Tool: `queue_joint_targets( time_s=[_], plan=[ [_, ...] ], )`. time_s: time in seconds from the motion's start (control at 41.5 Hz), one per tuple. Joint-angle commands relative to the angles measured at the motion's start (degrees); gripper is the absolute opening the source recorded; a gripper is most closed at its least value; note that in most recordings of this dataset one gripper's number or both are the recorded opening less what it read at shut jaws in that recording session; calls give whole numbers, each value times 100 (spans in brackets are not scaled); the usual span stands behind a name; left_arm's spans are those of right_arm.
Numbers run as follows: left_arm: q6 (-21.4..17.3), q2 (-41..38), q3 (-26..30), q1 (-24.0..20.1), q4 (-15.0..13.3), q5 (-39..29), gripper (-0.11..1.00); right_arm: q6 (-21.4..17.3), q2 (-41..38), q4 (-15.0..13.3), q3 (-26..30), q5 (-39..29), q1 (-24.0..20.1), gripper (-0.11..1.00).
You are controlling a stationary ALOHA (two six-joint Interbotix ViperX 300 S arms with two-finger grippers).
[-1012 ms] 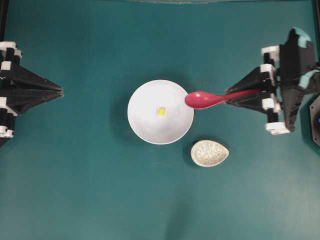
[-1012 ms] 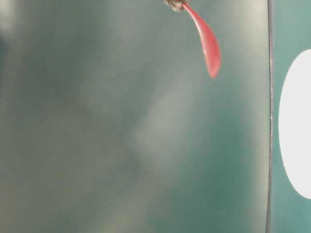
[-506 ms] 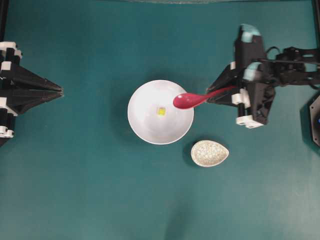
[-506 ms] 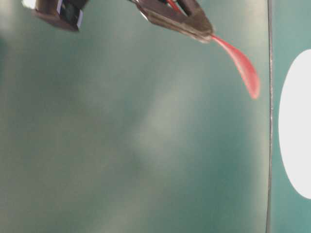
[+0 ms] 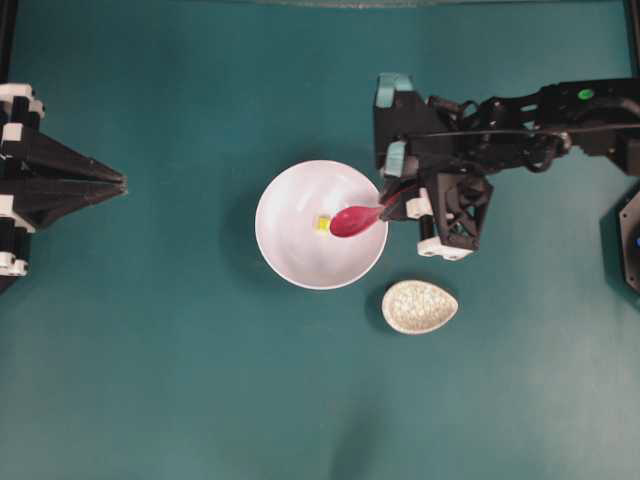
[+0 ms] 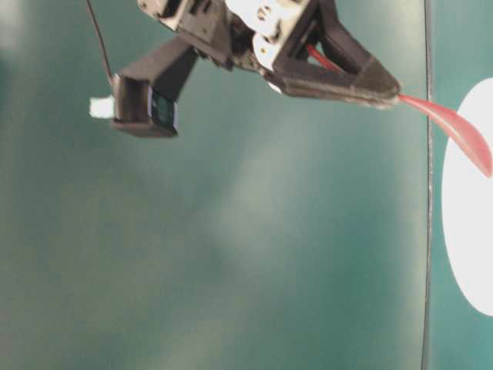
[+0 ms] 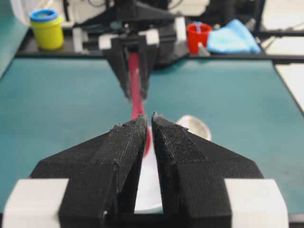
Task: Scoop the yellow hexagonal prism block from the bowl with a spoon using the right arm.
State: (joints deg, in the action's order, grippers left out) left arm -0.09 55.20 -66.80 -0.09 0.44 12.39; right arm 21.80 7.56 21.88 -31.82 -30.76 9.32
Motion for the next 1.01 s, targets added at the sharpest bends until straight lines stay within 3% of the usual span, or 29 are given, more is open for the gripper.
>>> queue_joint_targets(
  time_s=[0.0,0.988],
  plan=[
    [-9,-9,149,-9,18,26,13,-18,-18,-9,193,-18,18,24],
    [-9,0,149,0,18,26,13,0,-606,-9,220,325,18,24]
  ],
)
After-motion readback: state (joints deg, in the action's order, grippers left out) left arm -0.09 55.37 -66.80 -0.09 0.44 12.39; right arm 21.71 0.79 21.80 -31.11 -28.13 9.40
